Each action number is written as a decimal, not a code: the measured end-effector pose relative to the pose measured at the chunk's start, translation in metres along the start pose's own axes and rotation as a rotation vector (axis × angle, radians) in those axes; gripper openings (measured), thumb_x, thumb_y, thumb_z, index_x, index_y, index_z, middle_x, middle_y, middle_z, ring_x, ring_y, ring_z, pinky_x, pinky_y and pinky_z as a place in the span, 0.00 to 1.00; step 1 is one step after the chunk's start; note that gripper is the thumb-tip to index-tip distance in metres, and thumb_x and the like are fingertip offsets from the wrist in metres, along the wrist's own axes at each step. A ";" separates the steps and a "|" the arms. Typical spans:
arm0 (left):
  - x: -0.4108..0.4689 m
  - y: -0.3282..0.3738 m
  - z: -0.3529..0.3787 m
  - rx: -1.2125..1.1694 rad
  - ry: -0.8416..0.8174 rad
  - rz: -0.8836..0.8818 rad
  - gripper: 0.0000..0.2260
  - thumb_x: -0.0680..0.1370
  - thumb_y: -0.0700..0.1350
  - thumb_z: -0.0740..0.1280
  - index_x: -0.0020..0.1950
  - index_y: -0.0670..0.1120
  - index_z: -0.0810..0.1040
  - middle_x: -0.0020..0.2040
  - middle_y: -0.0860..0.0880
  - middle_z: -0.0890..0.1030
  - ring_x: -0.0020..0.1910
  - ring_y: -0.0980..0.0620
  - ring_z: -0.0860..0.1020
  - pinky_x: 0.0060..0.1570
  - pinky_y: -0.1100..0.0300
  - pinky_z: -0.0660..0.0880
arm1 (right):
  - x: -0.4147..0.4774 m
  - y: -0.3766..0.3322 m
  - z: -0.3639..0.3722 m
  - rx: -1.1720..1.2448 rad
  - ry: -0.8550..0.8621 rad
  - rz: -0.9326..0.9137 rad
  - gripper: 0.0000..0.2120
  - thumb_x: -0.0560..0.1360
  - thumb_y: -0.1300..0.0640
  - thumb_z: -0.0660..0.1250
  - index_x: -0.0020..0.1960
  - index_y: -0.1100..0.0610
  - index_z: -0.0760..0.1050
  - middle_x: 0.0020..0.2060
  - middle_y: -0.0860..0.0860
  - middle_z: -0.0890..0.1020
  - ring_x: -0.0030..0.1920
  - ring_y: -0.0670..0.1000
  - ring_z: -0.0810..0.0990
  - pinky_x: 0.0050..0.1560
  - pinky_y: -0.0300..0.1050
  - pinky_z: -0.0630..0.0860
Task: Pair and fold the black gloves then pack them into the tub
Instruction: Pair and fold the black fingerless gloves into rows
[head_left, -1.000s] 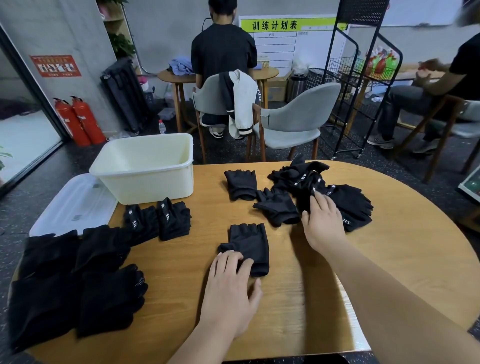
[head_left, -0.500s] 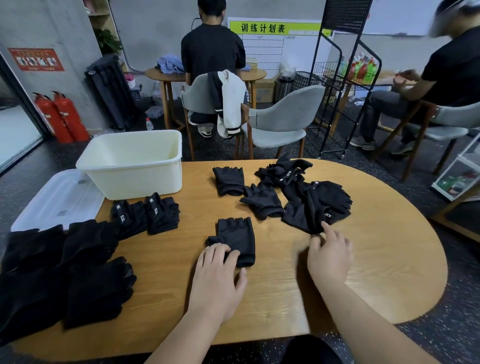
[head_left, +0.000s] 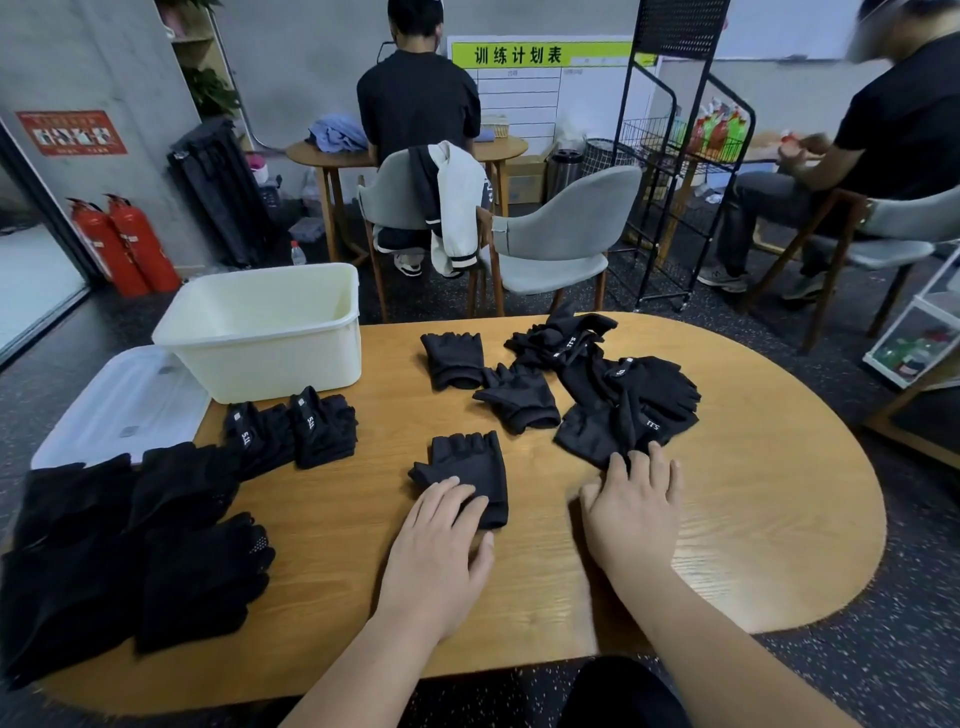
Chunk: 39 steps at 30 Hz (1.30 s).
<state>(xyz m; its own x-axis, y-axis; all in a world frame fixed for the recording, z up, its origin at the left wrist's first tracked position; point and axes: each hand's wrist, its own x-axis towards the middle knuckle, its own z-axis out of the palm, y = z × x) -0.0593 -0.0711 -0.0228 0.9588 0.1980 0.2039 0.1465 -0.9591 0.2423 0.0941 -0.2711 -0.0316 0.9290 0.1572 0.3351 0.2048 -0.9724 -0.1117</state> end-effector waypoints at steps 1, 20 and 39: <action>0.000 0.001 0.000 -0.009 -0.010 0.011 0.24 0.87 0.59 0.52 0.80 0.53 0.70 0.79 0.56 0.68 0.82 0.57 0.56 0.82 0.58 0.51 | -0.002 0.001 0.000 -0.008 0.032 -0.031 0.23 0.79 0.49 0.54 0.61 0.60 0.81 0.60 0.58 0.80 0.76 0.62 0.67 0.82 0.62 0.52; -0.022 -0.001 -0.008 -0.050 -0.131 0.007 0.25 0.87 0.62 0.49 0.84 0.58 0.63 0.83 0.60 0.61 0.84 0.60 0.51 0.80 0.63 0.40 | -0.068 0.002 -0.017 0.115 0.095 -0.443 0.16 0.81 0.47 0.62 0.58 0.54 0.84 0.50 0.50 0.79 0.52 0.55 0.76 0.52 0.52 0.74; -0.052 -0.010 -0.014 0.121 -0.259 -0.090 0.30 0.85 0.69 0.38 0.85 0.63 0.40 0.86 0.52 0.34 0.81 0.48 0.26 0.84 0.45 0.39 | -0.073 -0.042 -0.046 0.028 -0.448 -0.339 0.34 0.82 0.28 0.35 0.84 0.37 0.43 0.85 0.50 0.41 0.84 0.59 0.38 0.83 0.59 0.46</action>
<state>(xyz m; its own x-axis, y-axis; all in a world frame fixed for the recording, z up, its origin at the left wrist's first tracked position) -0.1137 -0.0687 -0.0223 0.9686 0.2397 -0.0661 0.2465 -0.9604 0.1300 0.0040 -0.2500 -0.0086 0.8486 0.5240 -0.0727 0.5173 -0.8507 -0.0933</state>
